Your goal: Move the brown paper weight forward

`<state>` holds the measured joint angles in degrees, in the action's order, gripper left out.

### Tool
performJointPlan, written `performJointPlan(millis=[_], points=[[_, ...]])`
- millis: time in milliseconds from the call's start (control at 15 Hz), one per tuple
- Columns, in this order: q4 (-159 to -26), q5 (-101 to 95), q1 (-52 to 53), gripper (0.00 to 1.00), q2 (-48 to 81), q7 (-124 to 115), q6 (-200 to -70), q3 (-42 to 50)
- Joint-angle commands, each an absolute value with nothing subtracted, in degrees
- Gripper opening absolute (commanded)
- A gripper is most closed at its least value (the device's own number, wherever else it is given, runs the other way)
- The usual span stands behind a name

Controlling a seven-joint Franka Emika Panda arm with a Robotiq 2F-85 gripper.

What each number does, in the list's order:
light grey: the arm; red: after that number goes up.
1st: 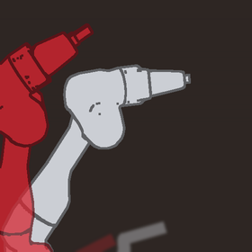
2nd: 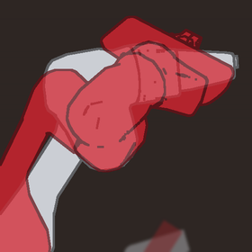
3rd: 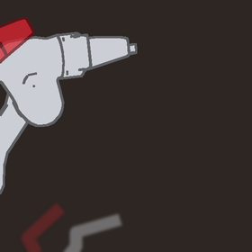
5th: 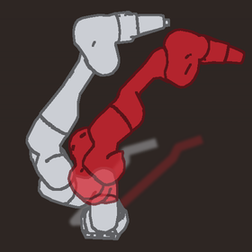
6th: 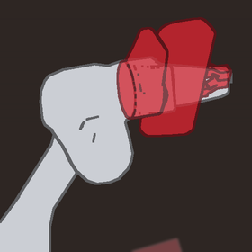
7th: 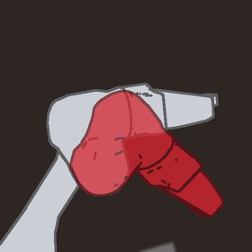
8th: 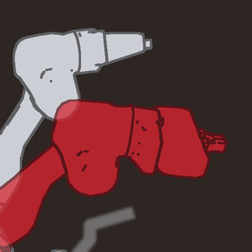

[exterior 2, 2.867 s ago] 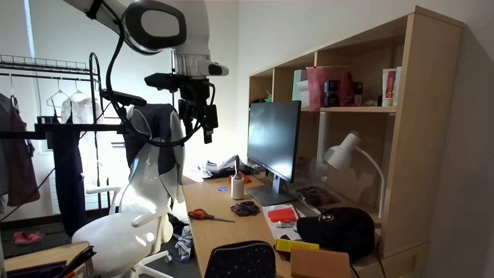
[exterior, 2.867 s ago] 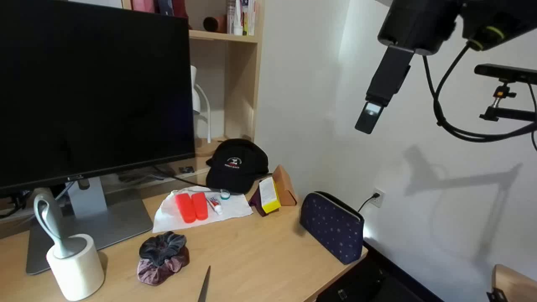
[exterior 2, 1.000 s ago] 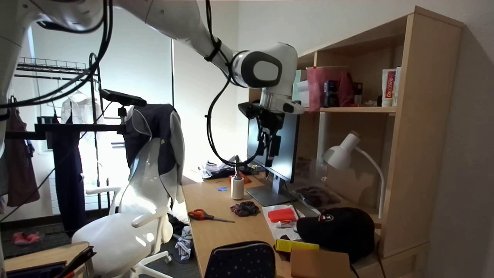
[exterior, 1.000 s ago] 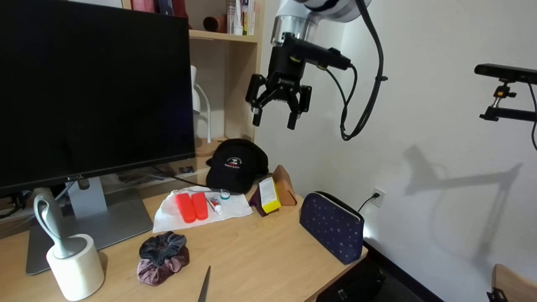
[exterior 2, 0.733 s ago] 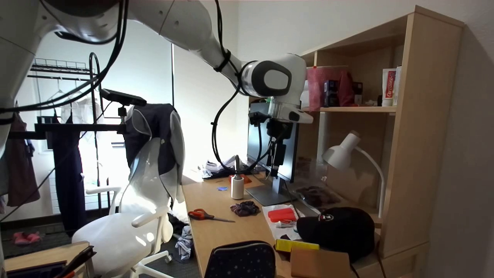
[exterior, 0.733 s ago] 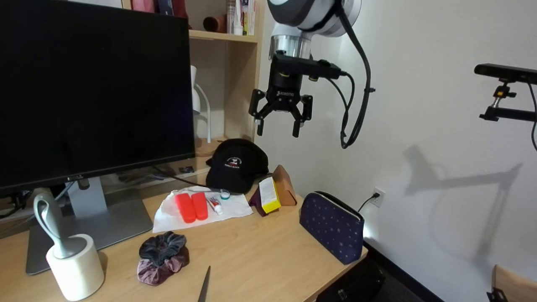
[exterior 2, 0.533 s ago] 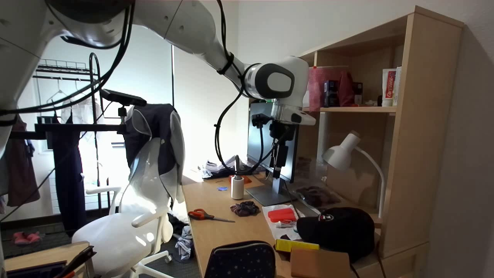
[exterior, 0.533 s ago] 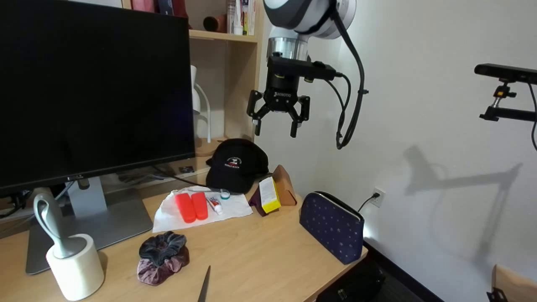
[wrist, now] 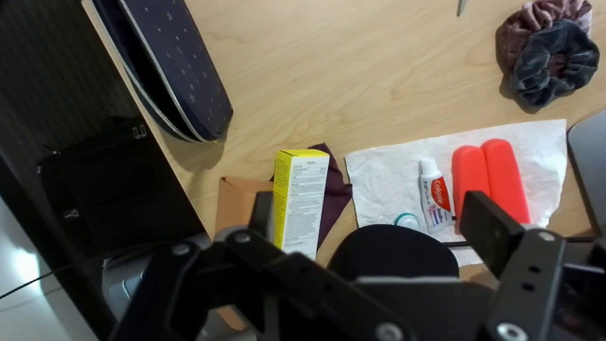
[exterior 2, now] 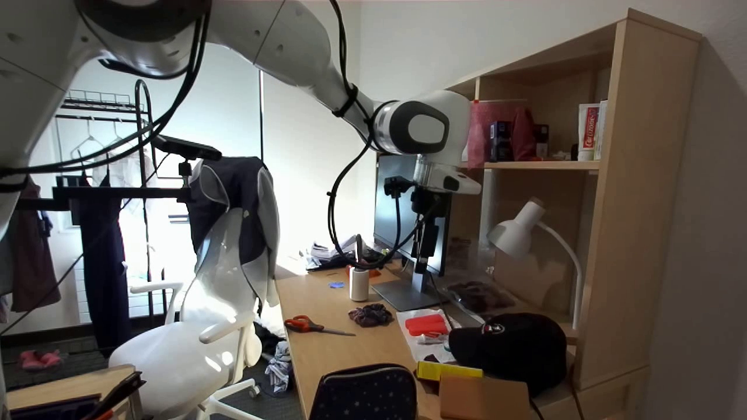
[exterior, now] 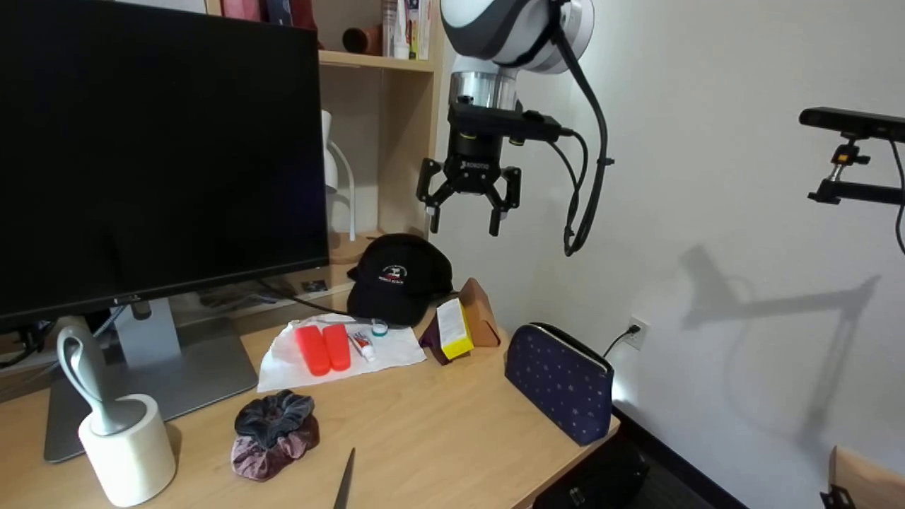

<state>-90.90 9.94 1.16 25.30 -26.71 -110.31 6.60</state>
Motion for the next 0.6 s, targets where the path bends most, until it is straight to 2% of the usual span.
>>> performJointPlan(millis=[0, 533], points=[[-85.22, 10.44, -1.21, 1.0, 30.75, -28.69, -107.85, 6.88], [-73.95, 11.21, -6.09, 1.0, 44.05, -28.26, -105.46, 7.49]])
